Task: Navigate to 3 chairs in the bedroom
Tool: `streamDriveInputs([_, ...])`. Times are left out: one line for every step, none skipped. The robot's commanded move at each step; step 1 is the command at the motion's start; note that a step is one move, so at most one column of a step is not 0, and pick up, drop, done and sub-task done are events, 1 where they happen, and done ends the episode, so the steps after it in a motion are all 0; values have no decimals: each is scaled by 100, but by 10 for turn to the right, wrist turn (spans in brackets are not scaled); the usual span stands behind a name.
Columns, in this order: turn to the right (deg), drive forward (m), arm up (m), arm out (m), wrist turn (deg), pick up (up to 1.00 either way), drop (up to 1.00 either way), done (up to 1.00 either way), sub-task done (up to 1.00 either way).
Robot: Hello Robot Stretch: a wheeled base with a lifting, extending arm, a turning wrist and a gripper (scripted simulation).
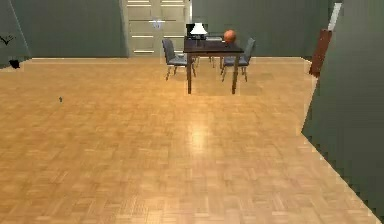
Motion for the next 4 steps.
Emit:
streamDriveInputs([0,35,0,0,0,0,0,0,0])
streamDriveInputs([-60,0,0,0,0,0,0,0,0])
streamDriveInputs([0,100,0,0,0,0,0,0,0])
streamDriveInputs([-30,0,0,0,0,0,0,0,0])
